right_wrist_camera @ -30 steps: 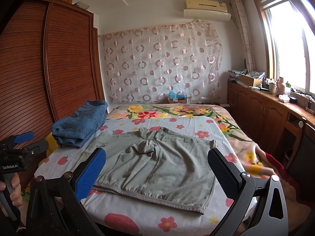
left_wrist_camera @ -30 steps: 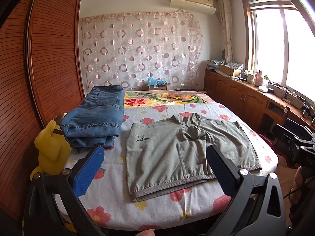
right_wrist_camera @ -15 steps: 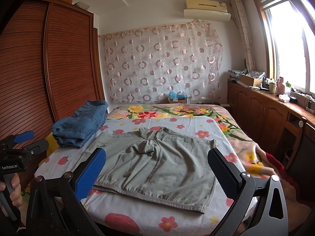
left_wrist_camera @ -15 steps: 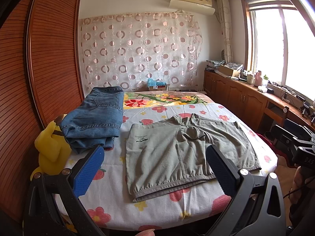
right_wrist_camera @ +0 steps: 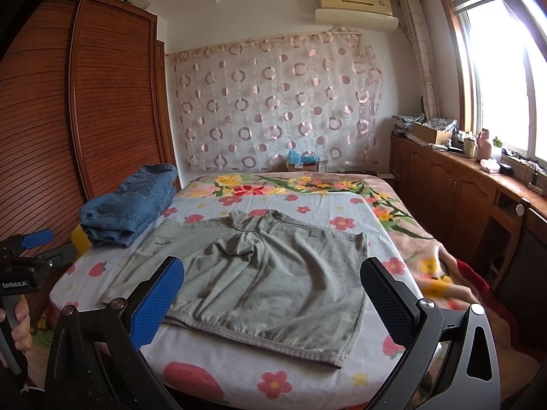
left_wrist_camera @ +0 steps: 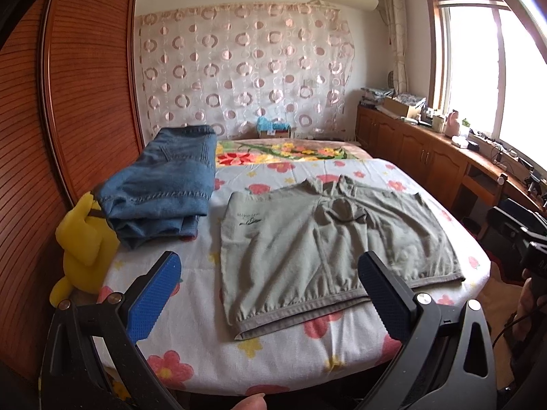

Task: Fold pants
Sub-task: 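Move both grippers toward the waistband of the grey-green shorts and grasp it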

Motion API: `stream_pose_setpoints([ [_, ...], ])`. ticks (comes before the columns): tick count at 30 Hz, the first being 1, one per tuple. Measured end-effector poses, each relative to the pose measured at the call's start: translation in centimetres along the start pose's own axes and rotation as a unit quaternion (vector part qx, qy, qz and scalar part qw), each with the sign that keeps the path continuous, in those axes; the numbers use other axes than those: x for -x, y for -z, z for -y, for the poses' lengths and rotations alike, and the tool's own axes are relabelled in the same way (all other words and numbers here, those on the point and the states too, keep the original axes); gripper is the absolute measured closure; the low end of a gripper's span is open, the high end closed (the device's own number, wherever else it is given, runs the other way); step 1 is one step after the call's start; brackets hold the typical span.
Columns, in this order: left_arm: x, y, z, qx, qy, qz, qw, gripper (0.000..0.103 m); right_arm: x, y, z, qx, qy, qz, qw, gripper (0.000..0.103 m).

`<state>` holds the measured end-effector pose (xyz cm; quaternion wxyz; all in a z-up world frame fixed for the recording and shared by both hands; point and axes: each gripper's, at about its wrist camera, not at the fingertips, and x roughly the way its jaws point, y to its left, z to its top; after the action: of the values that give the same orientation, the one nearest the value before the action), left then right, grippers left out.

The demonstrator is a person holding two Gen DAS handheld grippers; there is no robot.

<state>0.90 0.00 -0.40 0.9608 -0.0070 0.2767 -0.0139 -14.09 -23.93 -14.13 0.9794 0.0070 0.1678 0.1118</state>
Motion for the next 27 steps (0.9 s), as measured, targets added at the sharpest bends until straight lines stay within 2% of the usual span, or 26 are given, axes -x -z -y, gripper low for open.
stream_pose_setpoints([
  [17, -4.5, 3.1, -3.6, 0.012, -0.018, -0.043, 0.9989, 0.0, -1.8, 0.2, 2.2, 0.011, 0.0, -0.05, 0.999, 0.002],
  [26, -6.9, 5.3, -5.0, 0.02, -0.021, -0.08, 0.9964, 0.0, -3.6, 0.7, 2.5, 0.018, -0.005, -0.099, 0.995, 0.01],
  [27, -7.0, 5.5, -5.1, 0.023, -0.02, -0.083, 0.9961, 0.0, -3.8, 0.8, 2.6, 0.018, -0.006, -0.106, 0.994, 0.014],
])
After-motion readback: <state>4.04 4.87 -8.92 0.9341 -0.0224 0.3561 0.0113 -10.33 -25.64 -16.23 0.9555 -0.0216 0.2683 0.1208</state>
